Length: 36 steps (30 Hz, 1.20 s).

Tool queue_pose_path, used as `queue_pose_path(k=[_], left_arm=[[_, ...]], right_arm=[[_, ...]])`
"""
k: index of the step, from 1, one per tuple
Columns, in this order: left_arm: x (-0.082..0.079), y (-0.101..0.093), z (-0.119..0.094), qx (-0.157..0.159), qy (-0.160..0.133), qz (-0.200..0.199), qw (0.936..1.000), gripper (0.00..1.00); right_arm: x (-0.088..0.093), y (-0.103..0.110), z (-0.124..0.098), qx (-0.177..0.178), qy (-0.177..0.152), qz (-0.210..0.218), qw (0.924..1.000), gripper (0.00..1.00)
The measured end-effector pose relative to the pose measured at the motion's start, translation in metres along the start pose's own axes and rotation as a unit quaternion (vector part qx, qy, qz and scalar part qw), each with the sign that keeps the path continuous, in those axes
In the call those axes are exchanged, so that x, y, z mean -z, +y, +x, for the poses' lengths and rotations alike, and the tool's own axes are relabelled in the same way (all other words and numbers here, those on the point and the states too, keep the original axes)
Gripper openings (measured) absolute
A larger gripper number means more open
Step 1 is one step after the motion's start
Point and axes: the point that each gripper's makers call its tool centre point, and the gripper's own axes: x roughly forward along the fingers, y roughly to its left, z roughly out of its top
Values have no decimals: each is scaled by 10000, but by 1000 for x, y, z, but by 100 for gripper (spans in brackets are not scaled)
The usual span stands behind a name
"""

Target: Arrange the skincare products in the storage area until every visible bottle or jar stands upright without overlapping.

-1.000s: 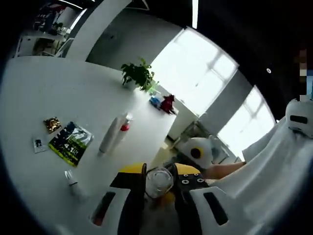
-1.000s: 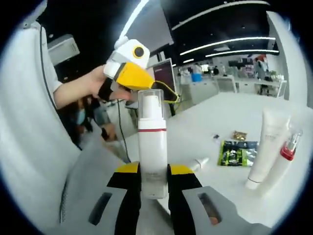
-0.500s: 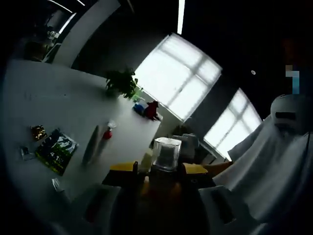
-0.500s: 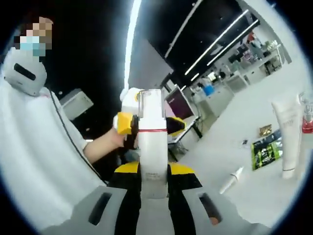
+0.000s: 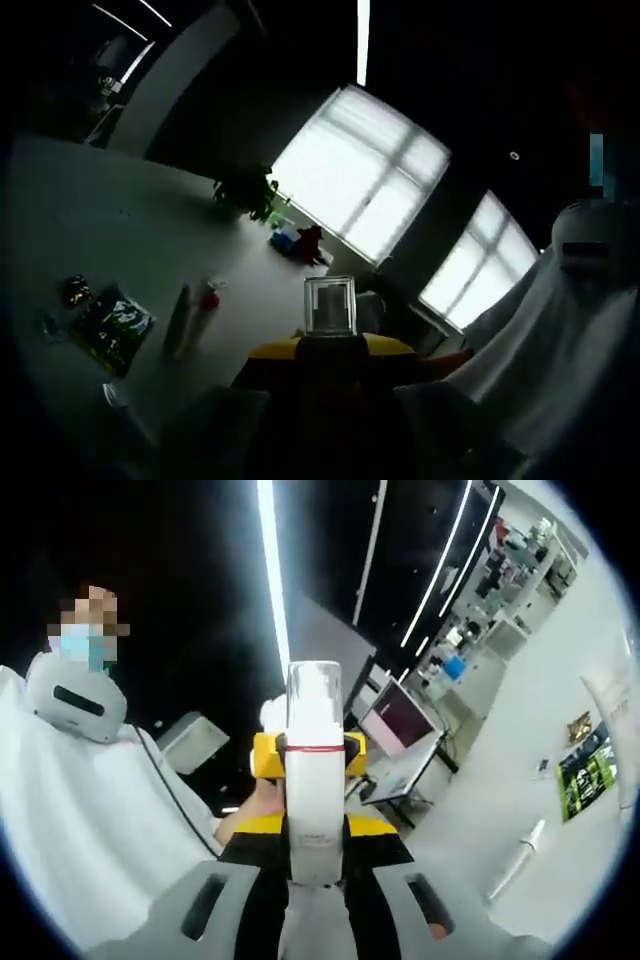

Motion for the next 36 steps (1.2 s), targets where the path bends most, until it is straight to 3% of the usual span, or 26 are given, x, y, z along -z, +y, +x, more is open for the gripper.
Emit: queue_pose_path(k=[2, 4, 5, 8, 11, 14, 15, 17, 18, 19, 22, 28, 31, 36], left_arm=[[-5, 8, -1, -241, -89, 67, 9996, 20], [-10, 21, -3, -696, -237, 136, 9972, 20], [-12, 29, -5, -1000, -310, 52, 9945, 20], [-17, 36, -7, -1404, -524, 124, 9886, 20], [-19, 49, -12, -2236, -473, 781, 9704, 20], [-25, 55, -12, -2710, -613, 1051, 9549, 20], [-29, 57, -13, -2997, -723, 1230, 9433, 20], [-29, 55, -11, -3168, -765, 1316, 9362, 19], [-32, 57, -13, -3302, -891, 1301, 9307, 19], [-33, 57, -15, -3367, -985, 1312, 9272, 19], [-37, 56, -17, -3378, -1203, 1180, 9260, 19], [-43, 50, -14, -3440, -1222, 1551, 9180, 19], [-43, 47, -12, -3417, -1259, 1507, 9191, 19], [-42, 47, -10, -3409, -1237, 1547, 9190, 19]], right_arm=[[-3, -5, 0, 172, -34, -2, 9998, 20], [-9, -17, -2, 642, -58, -107, 9979, 21], [-12, -21, -3, 896, -80, -189, 9958, 22], [-17, -28, -2, 1539, 52, -546, 9866, 23], [-18, -41, -5, 2254, 441, -1023, 9679, 23], [-25, -45, -2, 2686, 352, -1137, 9559, 22], [-27, -49, -3, 2930, 337, -1152, 9485, 21], [-28, -50, -1, 3062, 385, -1390, 9410, 20], [-27, -52, -2, 3224, 470, -1546, 9327, 20], [-28, -52, 0, 3329, 399, -1577, 9288, 20], [-26, -54, 4, 3414, 379, -1630, 9249, 21], [-31, -56, 6, 3588, 367, -1838, 9144, 20], [-34, -57, 3, 3616, 353, -1816, 9138, 20], [-37, -63, -1, 3795, 332, -1853, 9058, 20]])
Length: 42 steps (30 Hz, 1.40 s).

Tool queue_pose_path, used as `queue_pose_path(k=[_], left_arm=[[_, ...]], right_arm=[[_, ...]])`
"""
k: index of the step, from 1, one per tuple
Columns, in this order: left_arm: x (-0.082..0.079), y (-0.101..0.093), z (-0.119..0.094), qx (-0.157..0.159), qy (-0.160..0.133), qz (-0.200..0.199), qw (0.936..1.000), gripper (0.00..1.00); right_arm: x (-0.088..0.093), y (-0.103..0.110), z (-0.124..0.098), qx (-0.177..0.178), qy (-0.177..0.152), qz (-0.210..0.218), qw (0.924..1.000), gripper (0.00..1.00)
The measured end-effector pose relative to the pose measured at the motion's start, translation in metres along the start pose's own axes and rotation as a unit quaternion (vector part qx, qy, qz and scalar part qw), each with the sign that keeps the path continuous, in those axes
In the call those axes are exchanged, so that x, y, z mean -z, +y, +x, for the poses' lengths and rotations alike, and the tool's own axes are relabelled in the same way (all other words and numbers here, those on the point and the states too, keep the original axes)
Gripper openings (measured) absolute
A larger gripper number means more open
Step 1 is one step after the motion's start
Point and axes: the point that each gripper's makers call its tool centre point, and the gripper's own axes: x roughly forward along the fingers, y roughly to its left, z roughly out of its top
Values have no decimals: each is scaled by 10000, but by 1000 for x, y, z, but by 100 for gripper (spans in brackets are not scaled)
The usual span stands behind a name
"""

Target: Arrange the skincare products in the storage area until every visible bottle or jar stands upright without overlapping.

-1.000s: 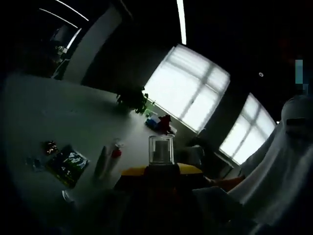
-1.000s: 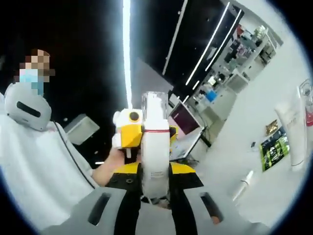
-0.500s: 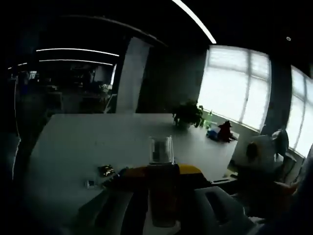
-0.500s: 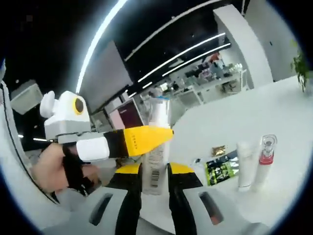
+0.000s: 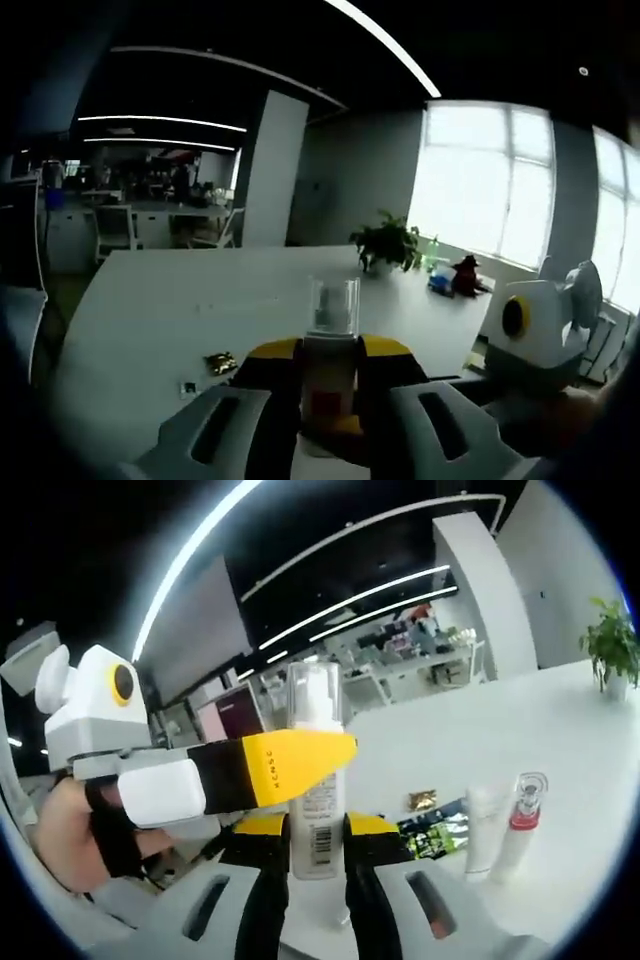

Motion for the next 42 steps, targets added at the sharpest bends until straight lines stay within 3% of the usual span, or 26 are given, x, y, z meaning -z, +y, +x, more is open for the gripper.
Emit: queue_pose_path(k=[4, 11, 17, 21, 23, 24, 25, 27, 29, 30, 32, 42], left_arm=[[-1, 3, -1, 22, -9, -30, 10000, 19], [5, -5, -1, 193, 103, 96, 9997, 19], [7, -10, -3, 605, 185, 30, 9980, 20], [6, -15, -8, 960, 239, 10, 9951, 21], [5, -23, -13, 1396, 327, -224, 9894, 22], [3, -23, -14, 1463, 311, -228, 9885, 23], [3, -28, -17, 1744, 386, -135, 9838, 23], [-1, -31, -20, 1922, 352, -173, 9806, 24], [-4, -38, -25, 2265, 407, -151, 9730, 24], [-6, -38, -25, 2304, 380, -95, 9723, 25], [-6, -47, -30, 2587, 445, 16, 9649, 25], [-10, -62, -48, 3143, 611, 675, 9450, 24]], right_arm=[[0, 2, -1, -134, 48, -192, 9997, 19], [6, 2, -6, -332, 75, -67, 9994, 18], [8, 2, -13, -750, 34, 14, 9972, 18], [5, 8, -21, -1353, -40, 33, 9908, 18], [4, 18, -27, -1832, -43, 102, 9830, 18], [2, 16, -29, -1860, -80, 44, 9825, 18], [1, 19, -31, -2041, -74, -54, 9789, 18], [-3, 22, -37, -2267, -104, -148, 9738, 18], [-5, 30, -45, -2605, -43, -209, 9652, 18], [-7, 29, -46, -2590, -77, -280, 9654, 18], [-8, 34, -50, -2824, -2, -361, 9586, 18], [-11, 51, -64, -3513, 38, -943, 9315, 19]])
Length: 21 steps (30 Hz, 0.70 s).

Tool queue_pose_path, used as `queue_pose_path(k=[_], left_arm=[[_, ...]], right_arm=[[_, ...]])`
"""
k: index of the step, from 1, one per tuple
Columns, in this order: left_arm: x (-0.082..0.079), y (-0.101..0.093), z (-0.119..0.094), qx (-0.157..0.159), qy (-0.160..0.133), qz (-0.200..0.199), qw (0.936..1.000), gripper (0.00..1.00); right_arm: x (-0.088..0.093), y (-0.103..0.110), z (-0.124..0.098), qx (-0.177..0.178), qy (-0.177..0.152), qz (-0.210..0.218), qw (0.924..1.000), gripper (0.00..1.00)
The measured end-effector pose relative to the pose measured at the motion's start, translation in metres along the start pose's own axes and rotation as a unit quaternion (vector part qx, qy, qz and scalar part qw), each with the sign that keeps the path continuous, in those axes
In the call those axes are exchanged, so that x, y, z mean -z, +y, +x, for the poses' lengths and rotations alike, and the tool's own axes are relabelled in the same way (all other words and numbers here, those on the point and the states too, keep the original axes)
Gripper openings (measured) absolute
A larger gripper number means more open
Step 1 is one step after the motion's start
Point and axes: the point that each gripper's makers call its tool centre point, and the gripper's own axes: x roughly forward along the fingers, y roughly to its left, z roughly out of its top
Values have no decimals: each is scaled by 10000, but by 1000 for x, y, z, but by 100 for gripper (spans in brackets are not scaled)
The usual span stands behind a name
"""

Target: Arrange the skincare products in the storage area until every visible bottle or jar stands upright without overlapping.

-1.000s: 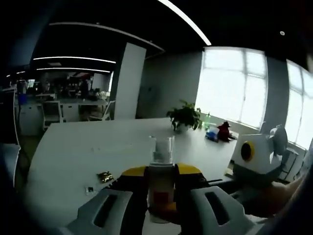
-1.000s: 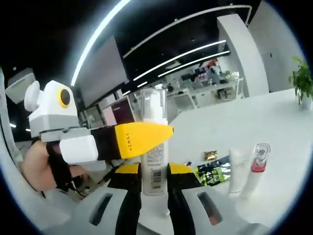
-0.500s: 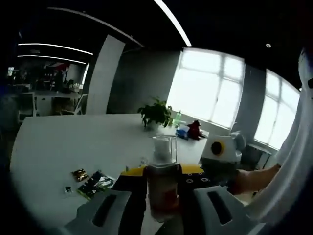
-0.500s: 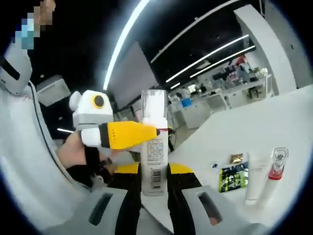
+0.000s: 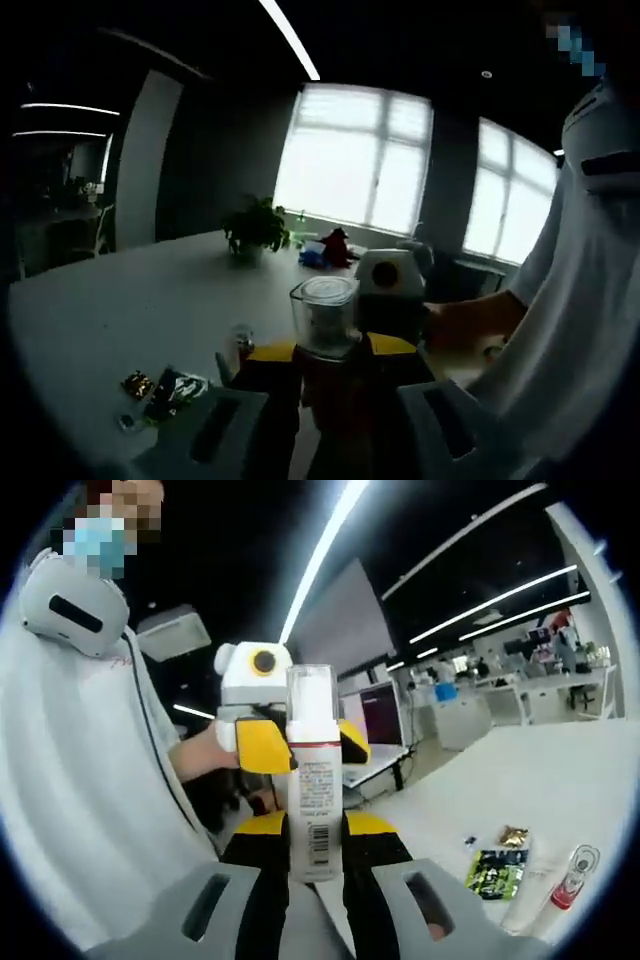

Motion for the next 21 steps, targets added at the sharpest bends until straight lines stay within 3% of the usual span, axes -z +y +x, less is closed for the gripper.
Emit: queue_pose_path(k=[5, 14, 21], left_arm=[[-2, -12, -1, 251, 113, 292, 9992, 23], [-6, -16, 13, 221, 322, 707, 9967, 23], [-5, -16, 32, 153, 831, 1100, 9903, 24]], right_arm=[[-2, 7, -3, -327, -87, -130, 9993, 19], [-5, 3, -16, -685, -107, -146, 9975, 19], [-3, -5, -33, -821, -38, -66, 9966, 19]])
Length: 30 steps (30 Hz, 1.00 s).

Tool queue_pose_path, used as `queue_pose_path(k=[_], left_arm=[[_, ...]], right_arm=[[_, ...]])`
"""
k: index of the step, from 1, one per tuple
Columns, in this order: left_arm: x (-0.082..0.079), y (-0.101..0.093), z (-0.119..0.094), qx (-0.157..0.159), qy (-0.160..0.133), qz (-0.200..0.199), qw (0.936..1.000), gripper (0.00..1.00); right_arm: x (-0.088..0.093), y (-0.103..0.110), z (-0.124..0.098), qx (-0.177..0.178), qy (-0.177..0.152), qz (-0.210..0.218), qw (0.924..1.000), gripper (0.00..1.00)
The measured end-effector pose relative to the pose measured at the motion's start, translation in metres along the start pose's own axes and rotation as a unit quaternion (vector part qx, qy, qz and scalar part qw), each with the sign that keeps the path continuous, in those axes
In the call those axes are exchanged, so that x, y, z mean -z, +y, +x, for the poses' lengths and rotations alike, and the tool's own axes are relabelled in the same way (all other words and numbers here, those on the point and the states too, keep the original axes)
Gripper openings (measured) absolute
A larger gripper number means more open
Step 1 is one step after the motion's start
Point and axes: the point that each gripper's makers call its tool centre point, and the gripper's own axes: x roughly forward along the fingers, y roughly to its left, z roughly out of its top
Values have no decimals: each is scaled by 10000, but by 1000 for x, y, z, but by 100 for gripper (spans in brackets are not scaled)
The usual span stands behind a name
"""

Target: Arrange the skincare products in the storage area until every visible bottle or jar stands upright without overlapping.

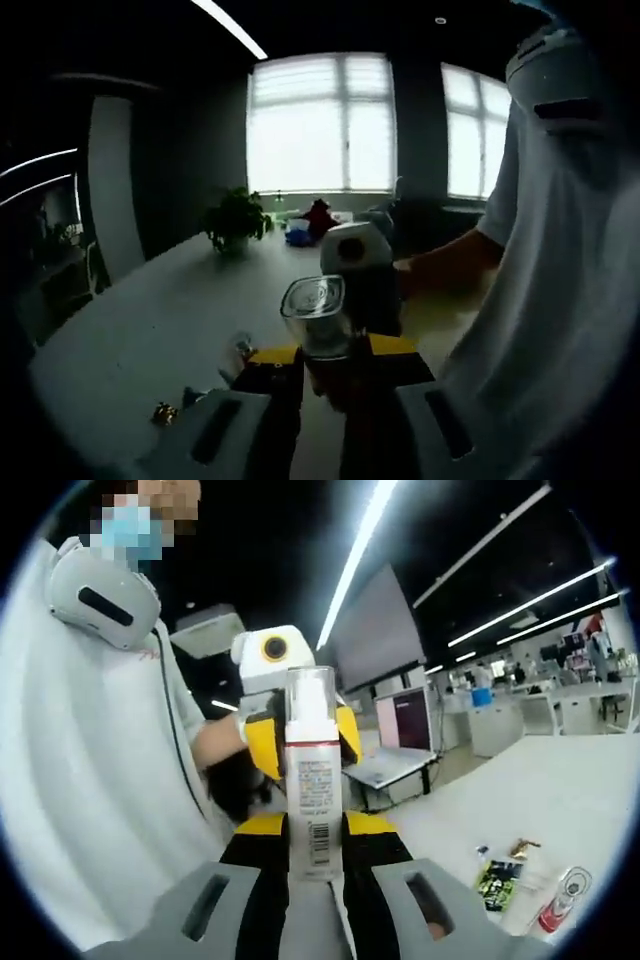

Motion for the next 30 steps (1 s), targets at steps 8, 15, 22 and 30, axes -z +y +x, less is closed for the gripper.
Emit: queue_pose_path(k=[8, 15, 22, 30], left_arm=[[-1, 2, 14, 11, 275, 246, 9993, 24], [-2, -1, 33, 37, 427, 308, 9986, 23], [9, -3, 52, 10, 693, 336, 9970, 21], [27, 7, 61, -4, 1003, 495, 9937, 20]], right_arm=[[4, -7, -22, -107, 22, 14, 9999, 19], [10, -10, -40, -145, 120, -188, 9996, 19], [24, -19, -53, 114, 430, -567, 9974, 19], [45, -39, -57, 585, 821, -624, 9929, 21]])
